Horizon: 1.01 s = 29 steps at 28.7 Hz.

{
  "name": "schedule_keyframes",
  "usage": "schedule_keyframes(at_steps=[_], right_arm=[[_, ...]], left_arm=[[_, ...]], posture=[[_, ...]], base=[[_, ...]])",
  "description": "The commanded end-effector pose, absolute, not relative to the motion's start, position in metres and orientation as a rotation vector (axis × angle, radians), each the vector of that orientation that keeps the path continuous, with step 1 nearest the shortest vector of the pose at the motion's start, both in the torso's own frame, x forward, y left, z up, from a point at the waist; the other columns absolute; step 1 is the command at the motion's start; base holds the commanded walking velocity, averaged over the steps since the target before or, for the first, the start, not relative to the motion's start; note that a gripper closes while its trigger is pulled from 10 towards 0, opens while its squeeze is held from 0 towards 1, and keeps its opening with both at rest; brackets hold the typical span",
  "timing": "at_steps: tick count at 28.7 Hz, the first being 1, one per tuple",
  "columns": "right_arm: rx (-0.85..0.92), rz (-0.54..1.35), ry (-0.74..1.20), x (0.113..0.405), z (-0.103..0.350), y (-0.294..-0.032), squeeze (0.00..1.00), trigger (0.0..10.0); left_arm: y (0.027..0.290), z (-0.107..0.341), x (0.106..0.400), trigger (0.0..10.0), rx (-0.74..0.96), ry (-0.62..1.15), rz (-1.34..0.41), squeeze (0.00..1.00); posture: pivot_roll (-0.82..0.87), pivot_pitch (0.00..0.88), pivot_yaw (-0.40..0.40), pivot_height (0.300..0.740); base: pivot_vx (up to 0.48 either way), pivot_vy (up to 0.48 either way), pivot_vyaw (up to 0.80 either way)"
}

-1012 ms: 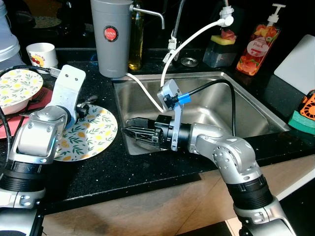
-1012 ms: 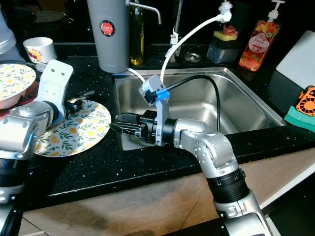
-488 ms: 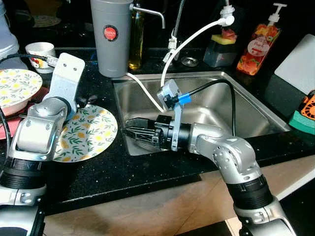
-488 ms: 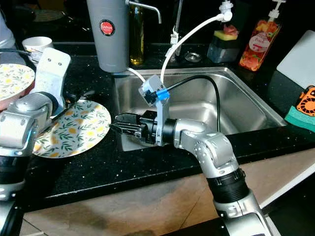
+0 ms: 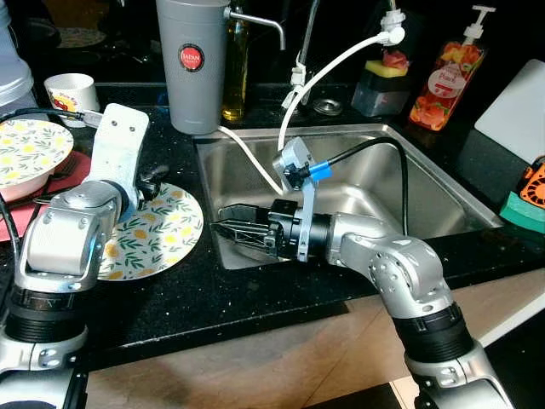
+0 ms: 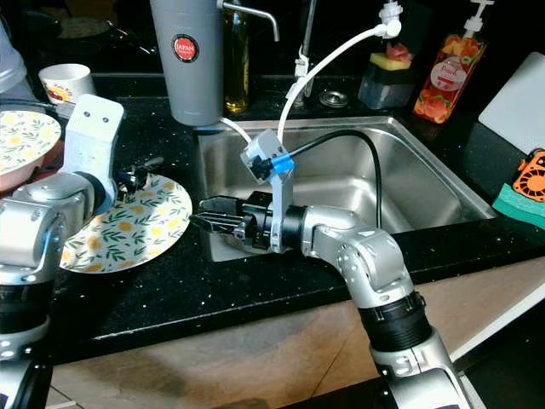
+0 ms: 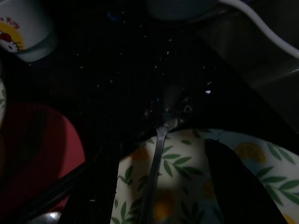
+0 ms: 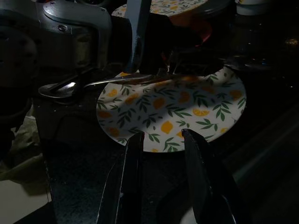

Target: Kitchen organization

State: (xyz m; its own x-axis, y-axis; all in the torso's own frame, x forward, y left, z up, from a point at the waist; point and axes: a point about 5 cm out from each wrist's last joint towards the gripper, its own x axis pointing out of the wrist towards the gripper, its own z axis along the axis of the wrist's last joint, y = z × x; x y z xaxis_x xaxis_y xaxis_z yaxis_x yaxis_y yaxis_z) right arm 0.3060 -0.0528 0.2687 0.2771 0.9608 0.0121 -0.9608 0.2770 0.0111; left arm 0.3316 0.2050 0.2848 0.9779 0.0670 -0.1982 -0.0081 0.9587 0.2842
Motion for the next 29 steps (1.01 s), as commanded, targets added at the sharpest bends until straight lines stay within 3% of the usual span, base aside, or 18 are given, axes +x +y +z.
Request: schedule_keyframes(at_steps=[1,11,24,25,26,29], right_arm=[[0.000,1.286,-0.031,0.307,0.275,-0.055,0.00,10.0],[-0.022,1.312,-0.032,0.304,0.275,-0.053,0.00,10.0],[-0.030,1.331,-0.027,0.303,0.277,-0.052,0.00,10.0],[-0.030,1.331,-0.026,0.303,0.276,-0.052,0.00,10.0],[-0.030,1.331,-0.026,0.303,0.276,-0.052,0.00,10.0],[-0.029,1.334,-0.024,0.303,0.276,-0.052,0.00,10.0]], left_arm=[[0.207,0.279,0.328,10.0,0.286,0.239,0.045,0.00],[0.217,0.264,0.331,10.0,0.177,0.328,0.019,0.00],[0.220,0.250,0.334,10.0,0.258,0.418,-0.058,0.00],[0.219,0.249,0.334,7.0,0.259,0.420,-0.062,0.00],[0.219,0.249,0.334,0.0,0.259,0.420,-0.066,0.00],[0.218,0.248,0.334,0.0,0.256,0.426,-0.090,0.00]], posture=[[-0.01,0.125,-0.085,0.740],[-0.02,0.125,-0.086,0.740],[-0.02,0.129,-0.087,0.740],[-0.02,0.129,-0.087,0.740],[-0.02,0.129,-0.087,0.740],[-0.02,0.130,-0.087,0.740]], base=[[0.000,0.000,0.00],[0.000,0.000,0.00],[0.000,0.000,0.00],[0.000,0.000,0.00],[0.000,0.000,0.00],[0.000,0.000,0.00]])
